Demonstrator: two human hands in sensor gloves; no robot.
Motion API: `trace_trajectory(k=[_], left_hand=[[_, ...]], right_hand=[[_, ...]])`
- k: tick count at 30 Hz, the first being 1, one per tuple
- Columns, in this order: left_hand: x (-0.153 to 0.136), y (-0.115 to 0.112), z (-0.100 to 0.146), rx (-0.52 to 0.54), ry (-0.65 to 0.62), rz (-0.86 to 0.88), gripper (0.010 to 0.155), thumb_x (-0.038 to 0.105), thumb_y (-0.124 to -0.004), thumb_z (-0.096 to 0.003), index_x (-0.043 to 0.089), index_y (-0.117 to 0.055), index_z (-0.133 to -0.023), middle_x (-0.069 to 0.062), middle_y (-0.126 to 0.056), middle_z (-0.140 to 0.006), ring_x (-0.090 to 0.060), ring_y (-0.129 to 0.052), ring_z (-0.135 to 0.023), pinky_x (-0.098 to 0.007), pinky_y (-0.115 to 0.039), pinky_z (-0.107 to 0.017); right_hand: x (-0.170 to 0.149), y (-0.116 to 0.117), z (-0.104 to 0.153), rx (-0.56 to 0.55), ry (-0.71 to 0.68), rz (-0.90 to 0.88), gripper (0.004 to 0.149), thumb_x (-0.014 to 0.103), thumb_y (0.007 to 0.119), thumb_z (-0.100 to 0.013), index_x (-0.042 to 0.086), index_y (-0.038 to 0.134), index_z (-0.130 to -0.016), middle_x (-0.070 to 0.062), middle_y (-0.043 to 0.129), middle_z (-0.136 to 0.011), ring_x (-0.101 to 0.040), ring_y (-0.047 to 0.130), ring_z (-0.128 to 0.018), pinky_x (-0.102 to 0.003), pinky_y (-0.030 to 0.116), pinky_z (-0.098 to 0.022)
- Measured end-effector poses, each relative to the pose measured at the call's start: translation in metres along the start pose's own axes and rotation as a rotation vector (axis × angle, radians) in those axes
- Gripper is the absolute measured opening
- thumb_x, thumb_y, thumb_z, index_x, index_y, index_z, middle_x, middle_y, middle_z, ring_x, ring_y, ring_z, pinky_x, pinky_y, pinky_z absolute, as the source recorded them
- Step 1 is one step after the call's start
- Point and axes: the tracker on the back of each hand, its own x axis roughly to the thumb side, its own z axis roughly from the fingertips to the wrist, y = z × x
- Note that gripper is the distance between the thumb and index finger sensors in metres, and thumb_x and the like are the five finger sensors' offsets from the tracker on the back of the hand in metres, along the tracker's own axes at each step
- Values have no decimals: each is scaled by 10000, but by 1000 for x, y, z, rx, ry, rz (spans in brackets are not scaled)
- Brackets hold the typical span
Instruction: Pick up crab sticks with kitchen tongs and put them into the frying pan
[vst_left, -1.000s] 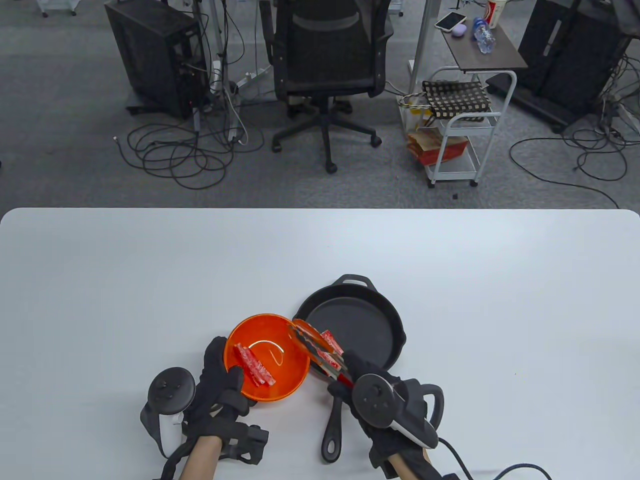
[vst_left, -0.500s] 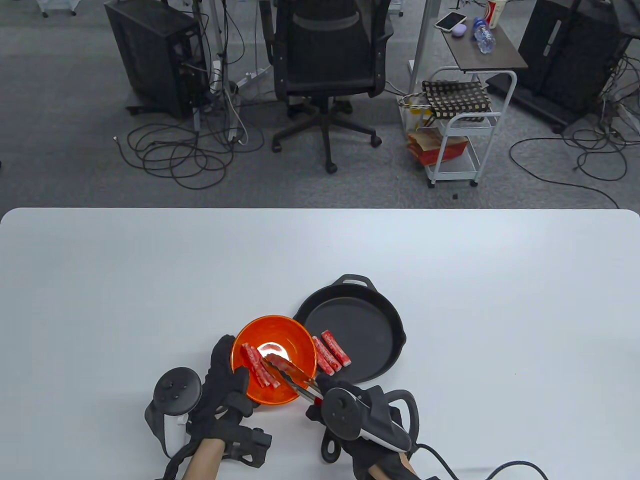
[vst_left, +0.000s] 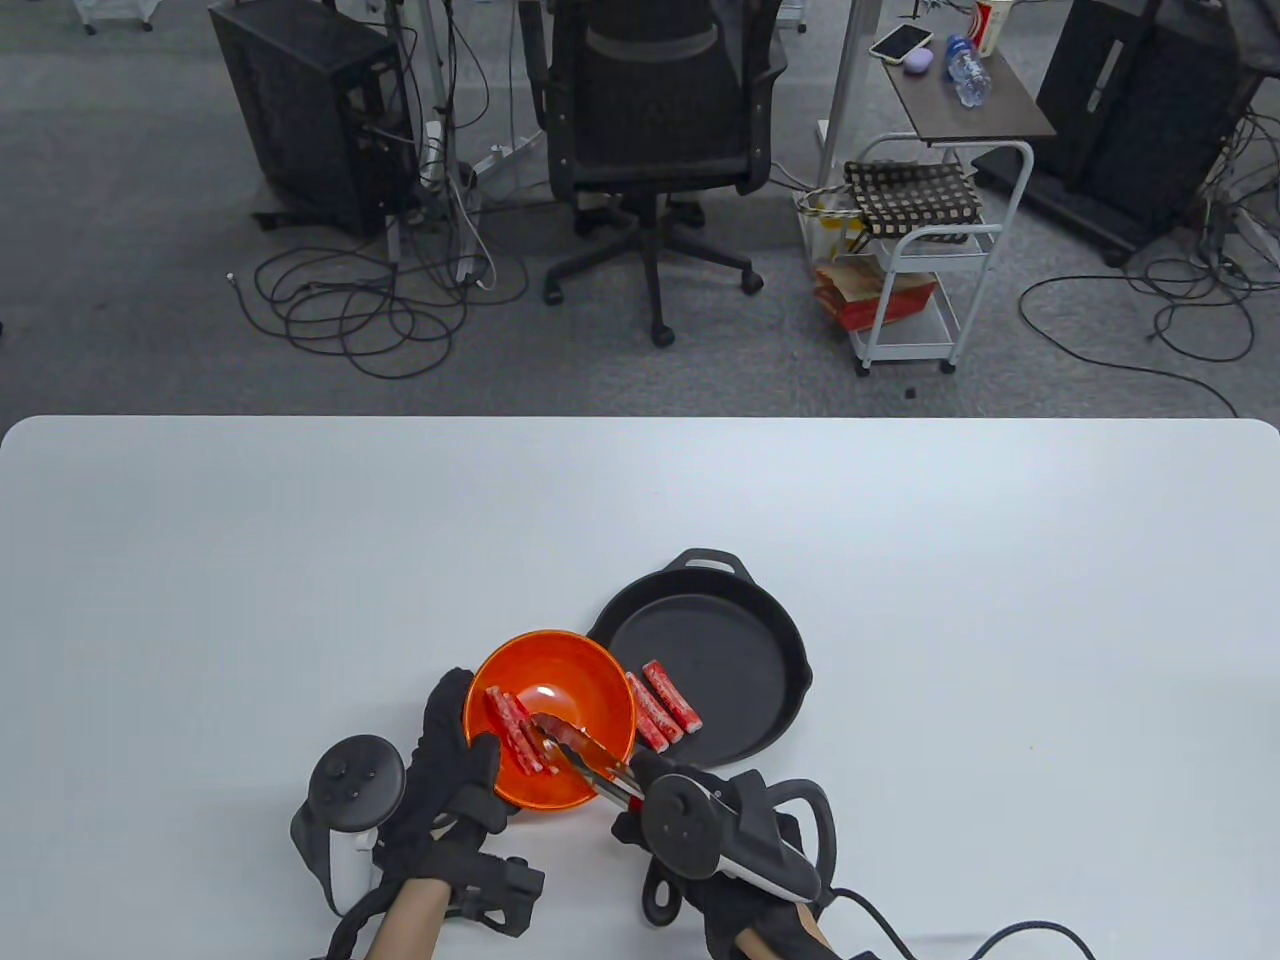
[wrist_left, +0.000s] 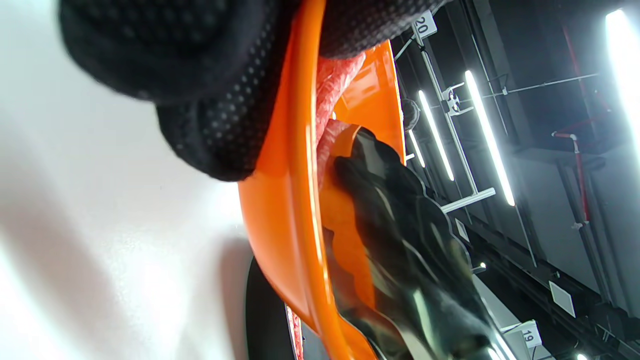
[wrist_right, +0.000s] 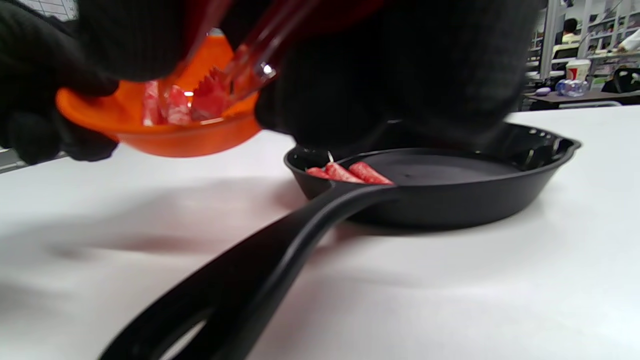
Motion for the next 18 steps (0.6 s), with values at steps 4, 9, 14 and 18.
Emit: trace_trajectory(k=[4,9,14,18], left_hand=[[0,1,0,2,7,7,658,234,-712,-575,283,-395,-1149,-124,-648,-1113,-289,-1058,-302,-288,-931,-164],[-2,1,-1,-9,31,37,657,234,-710,-576,281,-392,-1149,-126,-646,-1112,-287,-1058,-302,-287,-932,-164],[-5,2,-3,-11,55,50,659,234,-709,-576,276,-389,-1150,-129,-645,-1112,-288,-1058,-300,-285,-932,-163],[-7,3,-3,-5,71,54,659,233,-709,-576,271,-388,-1150,-126,-642,-1113,-288,-1059,-299,-286,-932,-163]], right_hand=[[-1,-1,0,-17,12,20,593,487,748,-531,177,694,-1034,-121,957,-763,-247,1031,-372,-367,912,-226],[-6,-4,0,-42,34,29,594,488,749,-530,177,694,-1033,-121,957,-762,-246,1032,-371,-369,912,-224],[-11,-9,0,-66,49,8,594,488,749,-530,179,693,-1033,-118,958,-761,-244,1032,-372,-369,912,-225],[-22,-19,2,-107,80,-31,594,490,749,-529,179,695,-1032,-118,958,-762,-245,1032,-373,-369,912,-224]])
